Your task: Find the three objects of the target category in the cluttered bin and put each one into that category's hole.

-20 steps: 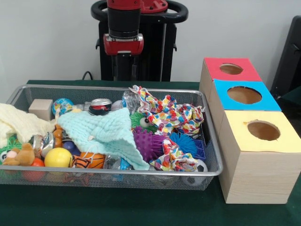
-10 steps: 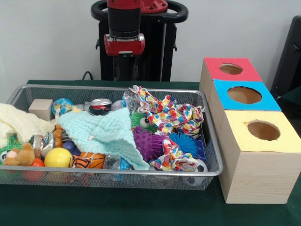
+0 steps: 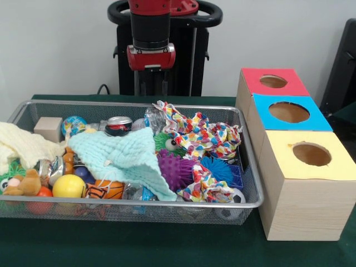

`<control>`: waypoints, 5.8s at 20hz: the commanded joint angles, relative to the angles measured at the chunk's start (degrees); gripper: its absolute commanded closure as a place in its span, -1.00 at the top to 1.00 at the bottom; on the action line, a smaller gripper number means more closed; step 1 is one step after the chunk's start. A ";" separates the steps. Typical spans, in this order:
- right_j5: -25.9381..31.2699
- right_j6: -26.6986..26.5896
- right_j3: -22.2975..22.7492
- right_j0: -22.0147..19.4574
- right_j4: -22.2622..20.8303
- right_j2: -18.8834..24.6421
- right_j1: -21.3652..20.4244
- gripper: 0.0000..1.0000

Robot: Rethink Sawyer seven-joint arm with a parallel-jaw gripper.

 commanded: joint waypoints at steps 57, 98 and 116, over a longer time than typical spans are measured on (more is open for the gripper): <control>-7.06 3.62 -18.01 -0.77 -2.38 6.24 19.43 1.00; -8.67 4.07 -17.57 -1.47 -3.07 6.85 19.48 -1.00; -6.40 4.35 -16.48 -0.70 -2.07 6.45 17.27 -1.00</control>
